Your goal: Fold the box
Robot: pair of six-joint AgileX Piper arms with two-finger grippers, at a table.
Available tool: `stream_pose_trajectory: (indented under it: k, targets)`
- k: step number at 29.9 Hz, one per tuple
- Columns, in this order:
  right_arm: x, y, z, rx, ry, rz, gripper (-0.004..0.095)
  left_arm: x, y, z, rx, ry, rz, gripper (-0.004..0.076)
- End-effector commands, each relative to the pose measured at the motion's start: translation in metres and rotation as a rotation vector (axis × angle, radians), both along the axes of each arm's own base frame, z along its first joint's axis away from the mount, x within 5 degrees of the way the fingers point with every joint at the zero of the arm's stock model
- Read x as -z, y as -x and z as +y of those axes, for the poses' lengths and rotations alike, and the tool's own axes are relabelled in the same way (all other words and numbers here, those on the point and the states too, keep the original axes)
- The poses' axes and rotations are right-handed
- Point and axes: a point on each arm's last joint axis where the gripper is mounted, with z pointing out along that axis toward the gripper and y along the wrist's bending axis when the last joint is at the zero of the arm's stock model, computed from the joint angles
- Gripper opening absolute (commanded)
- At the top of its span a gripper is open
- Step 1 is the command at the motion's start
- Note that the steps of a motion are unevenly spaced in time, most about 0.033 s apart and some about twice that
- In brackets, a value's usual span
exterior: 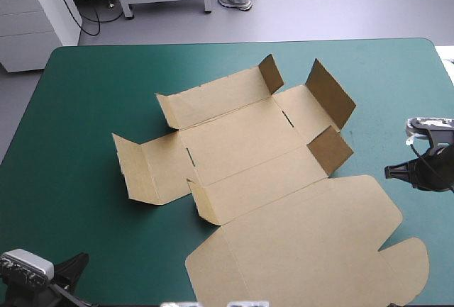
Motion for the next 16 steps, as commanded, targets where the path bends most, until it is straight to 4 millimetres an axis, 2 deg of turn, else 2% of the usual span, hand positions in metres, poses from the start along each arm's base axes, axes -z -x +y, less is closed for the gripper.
stream_pose_trajectory:
  k: [1,11,16]
  targets:
    - [-0.014,0.000,-0.002,0.001,0.025,-0.065,-0.0018,-0.010,0.001,0.000,0.009,0.046,-0.076,-0.0008]
    - [-0.015,0.000,-0.002,0.004,0.026,-0.069,-0.0018,-0.010,0.001,0.000,0.009,0.046,-0.076,-0.0008]
    - [-0.030,0.002,0.002,-0.005,-0.013,-0.054,-0.0018,-0.010,0.001,0.000,0.009,0.046,-0.076,-0.0008]
